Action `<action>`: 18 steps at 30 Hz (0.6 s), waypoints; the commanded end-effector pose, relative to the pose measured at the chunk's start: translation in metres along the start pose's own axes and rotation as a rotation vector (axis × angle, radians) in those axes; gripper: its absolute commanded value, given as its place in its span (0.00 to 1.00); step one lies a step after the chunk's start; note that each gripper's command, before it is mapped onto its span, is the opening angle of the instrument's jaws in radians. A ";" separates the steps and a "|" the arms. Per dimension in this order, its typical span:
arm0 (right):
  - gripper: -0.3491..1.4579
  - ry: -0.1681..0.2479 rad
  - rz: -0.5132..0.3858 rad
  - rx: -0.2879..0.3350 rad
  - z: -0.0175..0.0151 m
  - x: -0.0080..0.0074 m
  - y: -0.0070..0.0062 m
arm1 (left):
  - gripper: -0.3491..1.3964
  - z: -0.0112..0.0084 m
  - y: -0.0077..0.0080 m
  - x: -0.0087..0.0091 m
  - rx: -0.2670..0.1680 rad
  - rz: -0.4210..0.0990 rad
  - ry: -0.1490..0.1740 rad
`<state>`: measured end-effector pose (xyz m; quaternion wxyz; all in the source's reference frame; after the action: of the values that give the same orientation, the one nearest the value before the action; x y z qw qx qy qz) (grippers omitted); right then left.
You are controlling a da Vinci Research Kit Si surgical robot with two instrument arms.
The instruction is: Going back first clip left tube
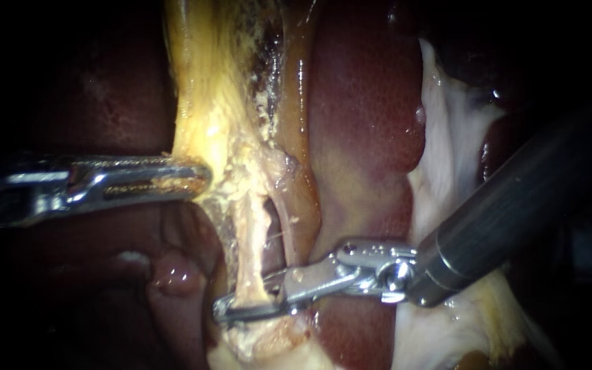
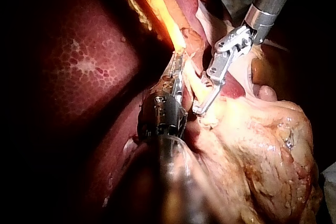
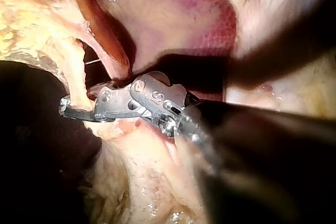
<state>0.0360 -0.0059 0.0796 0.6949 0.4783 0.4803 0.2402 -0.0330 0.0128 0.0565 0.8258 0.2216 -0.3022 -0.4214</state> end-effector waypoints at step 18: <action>0.45 0.034 0.094 -0.092 -0.0005 0.0000 0.0006 | 0.01 0.0000 0.0000 0.0000 -0.002 0.001 -0.001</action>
<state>0.0356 -0.0054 0.0800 0.6958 0.4625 0.4580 0.3037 -0.0329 0.0128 0.0565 0.8260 0.2204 -0.3022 -0.4217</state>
